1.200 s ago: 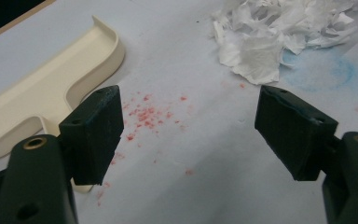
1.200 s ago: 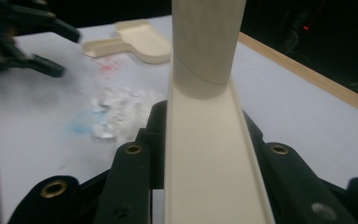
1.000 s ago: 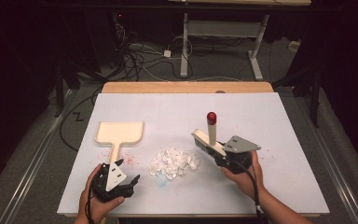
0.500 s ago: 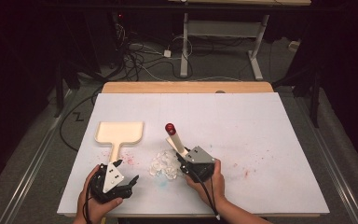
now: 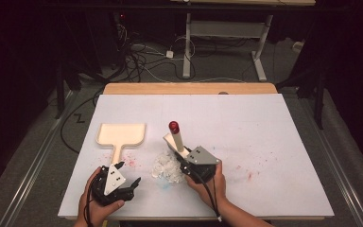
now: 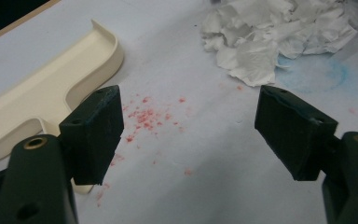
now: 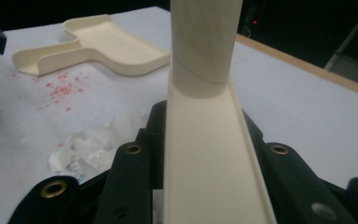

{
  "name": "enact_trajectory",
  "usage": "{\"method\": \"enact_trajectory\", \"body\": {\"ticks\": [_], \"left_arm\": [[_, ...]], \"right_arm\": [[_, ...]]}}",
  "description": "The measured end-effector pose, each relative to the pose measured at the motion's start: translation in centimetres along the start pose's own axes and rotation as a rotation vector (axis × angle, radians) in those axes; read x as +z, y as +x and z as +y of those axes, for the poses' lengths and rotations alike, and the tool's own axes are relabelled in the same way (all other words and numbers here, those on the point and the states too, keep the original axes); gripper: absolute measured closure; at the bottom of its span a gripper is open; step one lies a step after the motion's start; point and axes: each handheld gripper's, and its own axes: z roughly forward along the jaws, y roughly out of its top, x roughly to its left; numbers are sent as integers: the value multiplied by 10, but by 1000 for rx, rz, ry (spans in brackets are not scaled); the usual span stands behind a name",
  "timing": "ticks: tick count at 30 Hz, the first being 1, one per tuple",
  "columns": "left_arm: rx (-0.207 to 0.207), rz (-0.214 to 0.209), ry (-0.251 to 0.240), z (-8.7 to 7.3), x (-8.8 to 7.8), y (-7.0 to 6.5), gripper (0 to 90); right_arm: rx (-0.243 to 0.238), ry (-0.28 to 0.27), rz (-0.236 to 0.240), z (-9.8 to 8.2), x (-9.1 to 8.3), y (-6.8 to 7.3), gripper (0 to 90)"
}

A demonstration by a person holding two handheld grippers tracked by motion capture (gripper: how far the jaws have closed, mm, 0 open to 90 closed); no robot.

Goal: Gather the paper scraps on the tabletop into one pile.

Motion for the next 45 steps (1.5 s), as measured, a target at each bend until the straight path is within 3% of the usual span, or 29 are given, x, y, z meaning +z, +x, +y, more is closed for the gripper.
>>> {"method": "enact_trajectory", "body": {"ticks": [8, 14, 19, 25, 32, 34, 39, 41, 45], "left_arm": [[2, 5, 9, 0, 0, -1, 227], [1, 7, 20, -1, 2, -1, 227], [12, 9, 26, 1, 2, -4, 227], [7, 10, 34, 2, 4, -3, 227], [10, 5, 26, 3, 4, -4, 227], [25, 5, 20, 3, 4, -3, 227], [13, -6, 23, 1, 3, -3, 227], [13, -8, 19, 1, 3, -3, 227], [29, -5, 9, 1, 3, -2, 227]], "right_arm": [[46, -32, 20, 7, -30, -45, 680], [4, 21, 129, -4, -73, -74, 680], [-27, 69, 235, -11, -100, -82, 680], [-48, 135, 319, -24, -112, -75, 680], [-82, 176, 400, -26, -83, -53, 680], [-89, 177, 412, -23, -77, -46, 680], [-116, 156, 433, -16, -60, -30, 680], [-132, 123, 429, -13, -53, -24, 680], [-108, 100, 431, -8, -46, -20, 680]]}}
